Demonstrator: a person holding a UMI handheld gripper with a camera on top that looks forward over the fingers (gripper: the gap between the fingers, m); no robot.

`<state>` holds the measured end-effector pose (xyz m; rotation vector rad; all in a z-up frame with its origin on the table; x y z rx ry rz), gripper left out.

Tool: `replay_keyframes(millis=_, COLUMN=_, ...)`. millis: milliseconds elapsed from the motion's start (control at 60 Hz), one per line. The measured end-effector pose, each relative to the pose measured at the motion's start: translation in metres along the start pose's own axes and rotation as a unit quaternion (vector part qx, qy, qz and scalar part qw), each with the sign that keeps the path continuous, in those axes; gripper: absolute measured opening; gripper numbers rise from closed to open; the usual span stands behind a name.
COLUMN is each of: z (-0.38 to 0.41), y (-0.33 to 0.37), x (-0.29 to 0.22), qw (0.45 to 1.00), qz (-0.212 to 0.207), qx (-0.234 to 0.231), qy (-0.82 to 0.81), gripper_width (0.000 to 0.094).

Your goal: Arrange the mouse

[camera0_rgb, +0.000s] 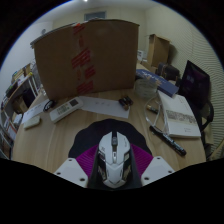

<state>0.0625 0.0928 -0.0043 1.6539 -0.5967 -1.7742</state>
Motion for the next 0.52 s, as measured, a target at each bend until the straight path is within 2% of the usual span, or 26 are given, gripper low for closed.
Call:
replay_keyframes(millis=50, z=0.002, y=0.000, x=0.000, qw=1.000, qz=0.007, qx=-0.005, qy=0.002, gripper_width=0.0604)
replay_keyframes(millis=67, z=0.003, y=0.001, x=0.000, qw=1.000, qz=0.011, qx=-0.008, qy=0.002, gripper_width=0.0695)
replay_keyframes(millis=133, z=0.007, y=0.009, x=0.004, qw=0.999, qz=0.031, qx=-0.016, qy=-0.011, gripper_width=0.0865)
replay_keyframes(millis=167, z=0.010, y=0.017, x=0.005, qw=0.999, qz=0.032, qx=-0.016, qy=-0.017, gripper_width=0.0834)
replay_keyframes(millis=367, z=0.047, y=0.103, x=0.008, qw=1.000, qz=0.008, qx=0.015, qy=-0.014, gripper_width=0.0838)
replay_keyframes(millis=517, z=0.106, y=0.167, x=0.027, qw=0.998, qz=-0.005, qx=-0.010, qy=-0.058, gripper_width=0.0841)
Point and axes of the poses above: the point between the fingertips, and its own axes, seen from behind it with the camera up: z to the left, x down, y backward, against the way the camera looks, the point moved 2 cm from there along y, backward, against the way the camera looks, and after that the axes turned 7 degrees about -x, right-handed, at the moved point
